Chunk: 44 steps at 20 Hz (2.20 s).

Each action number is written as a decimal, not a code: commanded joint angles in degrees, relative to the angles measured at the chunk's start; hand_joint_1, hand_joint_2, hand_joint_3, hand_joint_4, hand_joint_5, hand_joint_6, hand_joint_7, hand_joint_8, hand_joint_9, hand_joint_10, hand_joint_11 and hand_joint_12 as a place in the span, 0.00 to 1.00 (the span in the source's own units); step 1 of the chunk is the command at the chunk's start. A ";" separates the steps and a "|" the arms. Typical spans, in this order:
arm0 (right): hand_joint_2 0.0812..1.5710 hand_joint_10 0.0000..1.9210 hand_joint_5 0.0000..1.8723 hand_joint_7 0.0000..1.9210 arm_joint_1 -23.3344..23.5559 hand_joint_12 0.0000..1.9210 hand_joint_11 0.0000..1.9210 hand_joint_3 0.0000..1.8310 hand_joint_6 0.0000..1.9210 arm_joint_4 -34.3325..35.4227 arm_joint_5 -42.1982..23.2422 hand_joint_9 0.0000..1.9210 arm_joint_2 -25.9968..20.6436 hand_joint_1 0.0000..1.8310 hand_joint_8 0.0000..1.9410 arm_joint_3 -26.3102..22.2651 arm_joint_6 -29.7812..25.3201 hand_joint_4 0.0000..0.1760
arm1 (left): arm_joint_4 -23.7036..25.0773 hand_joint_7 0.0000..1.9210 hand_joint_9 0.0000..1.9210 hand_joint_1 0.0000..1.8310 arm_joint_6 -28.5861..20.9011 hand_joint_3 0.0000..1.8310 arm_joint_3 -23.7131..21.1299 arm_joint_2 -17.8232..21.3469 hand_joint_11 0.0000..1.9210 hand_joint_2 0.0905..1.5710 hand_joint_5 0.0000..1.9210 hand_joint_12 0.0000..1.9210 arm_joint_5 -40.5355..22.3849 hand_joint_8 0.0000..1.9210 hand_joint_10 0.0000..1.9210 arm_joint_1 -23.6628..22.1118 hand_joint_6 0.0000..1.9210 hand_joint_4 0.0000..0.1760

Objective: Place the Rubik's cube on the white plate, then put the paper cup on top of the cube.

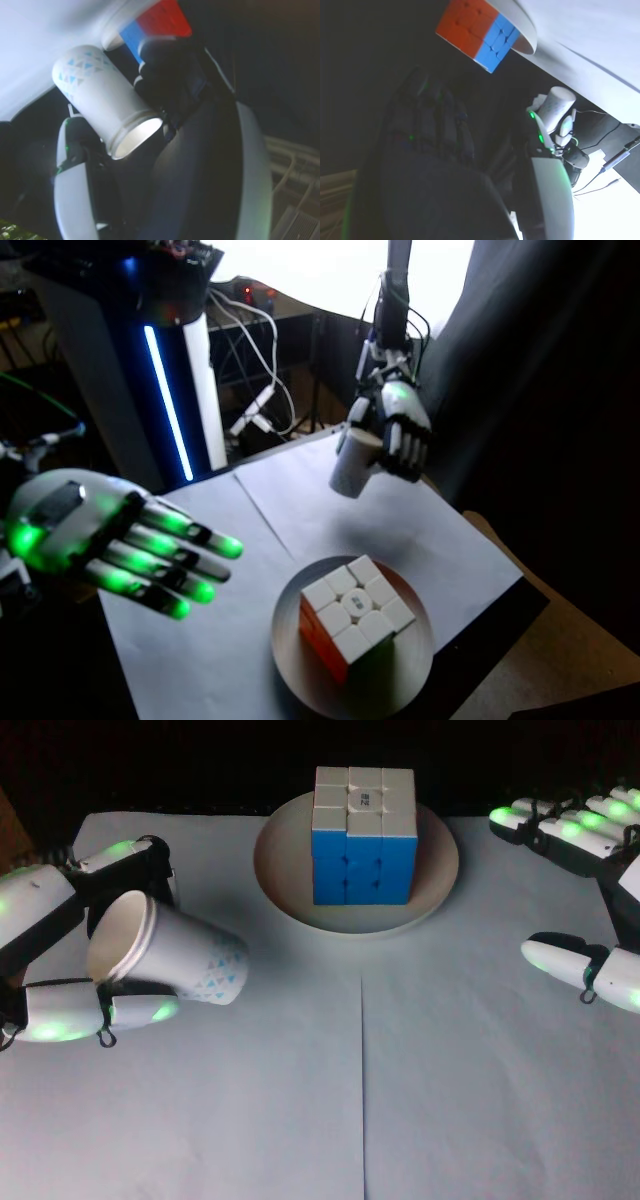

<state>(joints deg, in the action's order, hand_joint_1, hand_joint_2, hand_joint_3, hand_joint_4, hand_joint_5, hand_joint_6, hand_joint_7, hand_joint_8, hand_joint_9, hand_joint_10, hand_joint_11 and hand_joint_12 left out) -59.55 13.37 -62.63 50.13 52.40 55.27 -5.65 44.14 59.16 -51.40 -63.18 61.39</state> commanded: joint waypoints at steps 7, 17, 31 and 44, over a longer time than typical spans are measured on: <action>0.78 0.33 0.11 0.14 0.51 0.64 0.00 0.00 0.01 -0.18 -7.10 0.07 0.38 0.37 0.01 0.46 -0.16 0.00 | 6.54 0.26 0.14 0.55 -0.17 0.00 4.48 0.61 0.19 0.89 0.23 1.00 2.34 0.91 0.98 -14.23 0.92 0.20; 0.77 0.34 0.10 0.12 -0.07 0.63 0.00 0.00 0.00 -0.11 -7.10 0.05 0.86 0.34 0.00 0.69 -0.16 0.00 | 20.01 0.14 0.19 0.49 -0.33 0.00 14.78 -8.74 0.29 0.84 0.31 1.00 24.49 0.84 0.99 -37.38 0.83 0.30; 0.77 0.39 0.11 0.12 -0.50 0.60 0.00 0.00 0.00 -0.04 -7.08 0.01 1.95 0.35 0.00 1.11 -0.18 0.00 | 30.72 0.25 0.20 0.57 -0.30 0.03 24.52 -20.34 0.26 0.84 0.30 1.00 42.55 0.88 1.00 -47.57 0.87 0.00; 0.78 0.40 0.10 0.12 -0.93 0.56 0.00 0.00 0.00 0.33 -7.07 0.00 2.07 0.35 0.00 1.12 -0.18 0.01 | 34.06 0.10 0.04 0.51 -0.29 0.00 25.22 -22.99 0.01 0.70 0.07 0.88 44.79 0.03 0.32 -48.02 0.29 0.32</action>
<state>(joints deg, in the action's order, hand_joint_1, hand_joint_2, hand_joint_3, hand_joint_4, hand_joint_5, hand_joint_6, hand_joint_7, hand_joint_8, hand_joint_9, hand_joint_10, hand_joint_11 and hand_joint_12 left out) -60.90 14.11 -62.61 52.18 53.23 55.27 28.75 43.72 84.27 -74.39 -12.86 14.22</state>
